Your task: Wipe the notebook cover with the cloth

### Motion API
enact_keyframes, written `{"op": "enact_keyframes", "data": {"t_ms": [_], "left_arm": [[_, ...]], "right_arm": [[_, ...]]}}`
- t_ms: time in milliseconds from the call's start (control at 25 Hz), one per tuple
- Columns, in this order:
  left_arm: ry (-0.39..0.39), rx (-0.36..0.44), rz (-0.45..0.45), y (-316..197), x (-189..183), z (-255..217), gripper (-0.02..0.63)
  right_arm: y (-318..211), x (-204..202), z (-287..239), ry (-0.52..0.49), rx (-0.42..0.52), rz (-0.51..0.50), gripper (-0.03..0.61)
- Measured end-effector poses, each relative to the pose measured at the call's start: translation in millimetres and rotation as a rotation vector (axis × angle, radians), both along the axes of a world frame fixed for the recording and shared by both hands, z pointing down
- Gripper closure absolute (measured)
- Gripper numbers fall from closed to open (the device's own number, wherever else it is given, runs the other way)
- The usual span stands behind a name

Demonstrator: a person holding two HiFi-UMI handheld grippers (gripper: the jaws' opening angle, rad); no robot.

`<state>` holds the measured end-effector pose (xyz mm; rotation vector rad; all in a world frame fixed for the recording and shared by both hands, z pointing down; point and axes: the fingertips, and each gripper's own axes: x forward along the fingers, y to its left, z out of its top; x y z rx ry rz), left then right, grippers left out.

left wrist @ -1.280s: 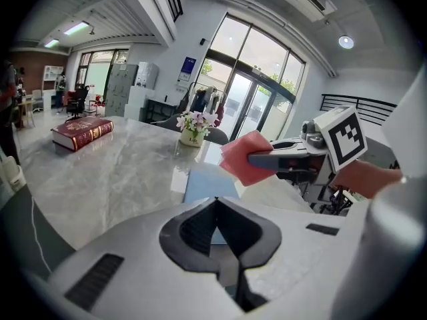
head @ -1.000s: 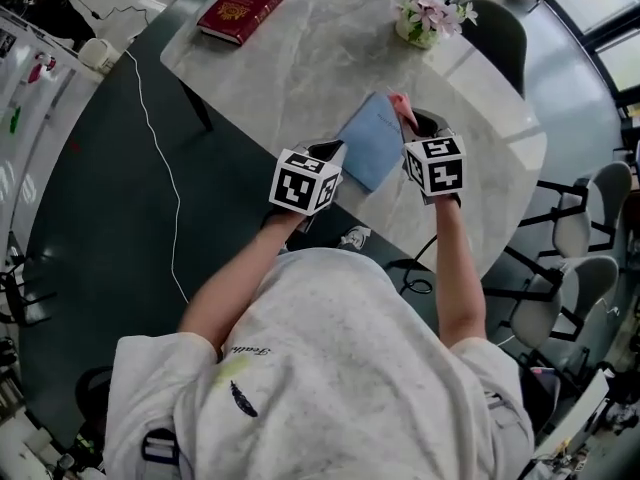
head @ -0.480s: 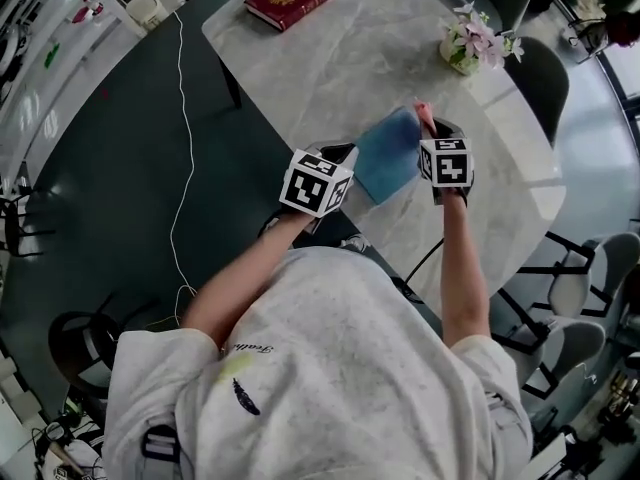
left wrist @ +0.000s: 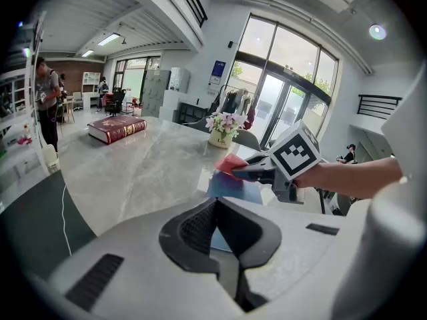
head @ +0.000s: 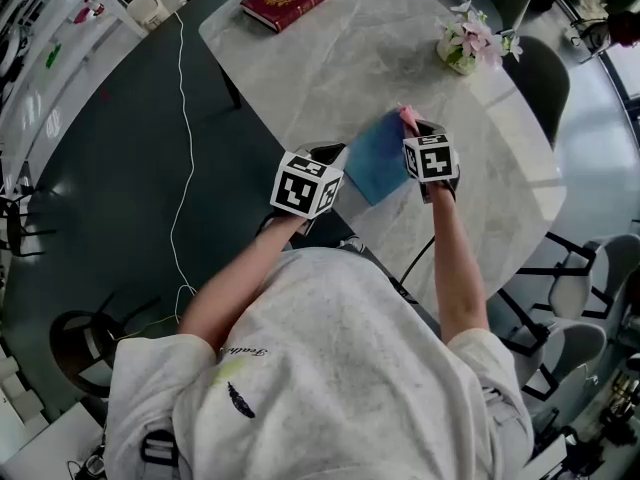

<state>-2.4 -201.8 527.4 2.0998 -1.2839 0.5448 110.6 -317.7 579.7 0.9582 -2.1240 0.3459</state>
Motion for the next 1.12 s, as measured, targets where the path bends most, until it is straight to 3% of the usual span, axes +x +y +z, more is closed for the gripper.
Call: {"op": "enact_keyframes", "data": {"t_ms": [1120], "left_arm": [[0.031, 0.003, 0.11, 15.5, -29.2, -2.3, 0.607]], "right_arm": [[55.2, -47.2, 3.7, 0.001, -0.029, 0.015, 0.563]]}}
